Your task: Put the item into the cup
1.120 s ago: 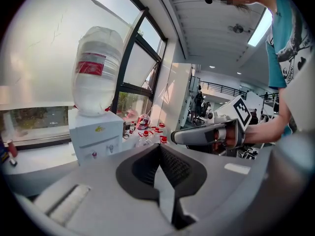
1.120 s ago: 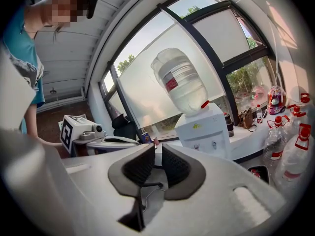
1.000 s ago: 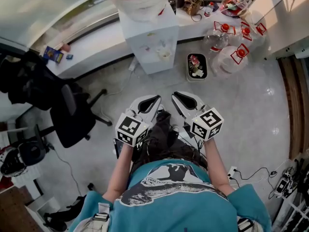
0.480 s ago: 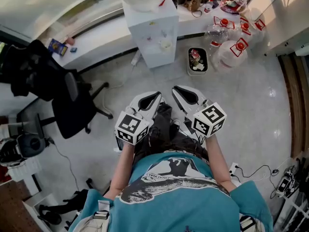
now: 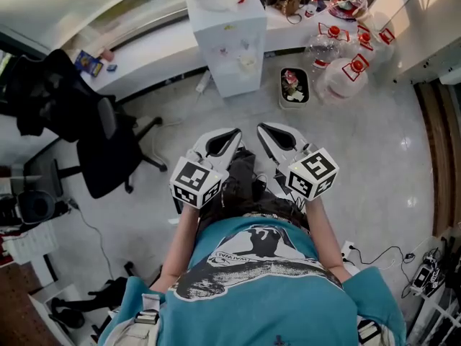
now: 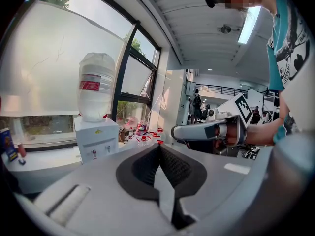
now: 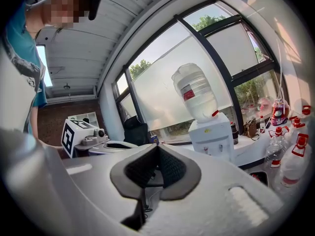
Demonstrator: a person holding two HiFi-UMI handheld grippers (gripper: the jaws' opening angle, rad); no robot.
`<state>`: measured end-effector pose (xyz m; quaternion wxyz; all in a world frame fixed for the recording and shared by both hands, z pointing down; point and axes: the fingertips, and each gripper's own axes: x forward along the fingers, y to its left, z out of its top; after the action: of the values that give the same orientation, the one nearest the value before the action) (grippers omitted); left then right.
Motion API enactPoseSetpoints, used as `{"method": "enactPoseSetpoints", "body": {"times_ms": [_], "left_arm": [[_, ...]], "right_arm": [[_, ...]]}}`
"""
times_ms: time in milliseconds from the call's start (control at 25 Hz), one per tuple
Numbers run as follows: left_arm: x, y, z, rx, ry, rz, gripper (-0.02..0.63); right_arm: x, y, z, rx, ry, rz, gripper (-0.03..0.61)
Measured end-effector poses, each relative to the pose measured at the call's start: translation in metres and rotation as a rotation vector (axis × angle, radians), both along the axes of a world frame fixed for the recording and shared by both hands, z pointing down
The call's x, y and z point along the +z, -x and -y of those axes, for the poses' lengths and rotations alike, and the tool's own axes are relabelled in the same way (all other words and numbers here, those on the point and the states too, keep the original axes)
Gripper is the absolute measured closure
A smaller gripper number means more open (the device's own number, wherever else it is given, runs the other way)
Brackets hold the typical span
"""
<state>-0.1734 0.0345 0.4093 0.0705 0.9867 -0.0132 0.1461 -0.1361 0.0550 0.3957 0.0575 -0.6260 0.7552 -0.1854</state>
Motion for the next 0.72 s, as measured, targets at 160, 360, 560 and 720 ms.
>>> {"method": "enactPoseSetpoints", "body": {"times_ms": [160, 360, 560, 720], "left_arm": [[0.002, 0.0, -0.006, 0.011, -0.007, 0.006, 0.601], [0.002, -0.001, -0.015, 0.028, -0.01, 0.005, 0.601], [0.003, -0.004, -0.021, 0.045, -0.014, 0.007, 0.601], [0.004, -0.006, -0.023, 0.056, -0.014, 0.008, 0.601]], "right_arm": [[-0.002, -0.002, -0.001, 0.009, -0.006, 0.016, 0.578], [-0.003, -0.004, -0.004, 0.009, 0.0, -0.007, 0.58], [-0.002, -0.003, -0.005, 0.001, 0.008, -0.032, 0.578], [-0.002, -0.002, -0.004, -0.003, 0.013, -0.042, 0.578]]}}
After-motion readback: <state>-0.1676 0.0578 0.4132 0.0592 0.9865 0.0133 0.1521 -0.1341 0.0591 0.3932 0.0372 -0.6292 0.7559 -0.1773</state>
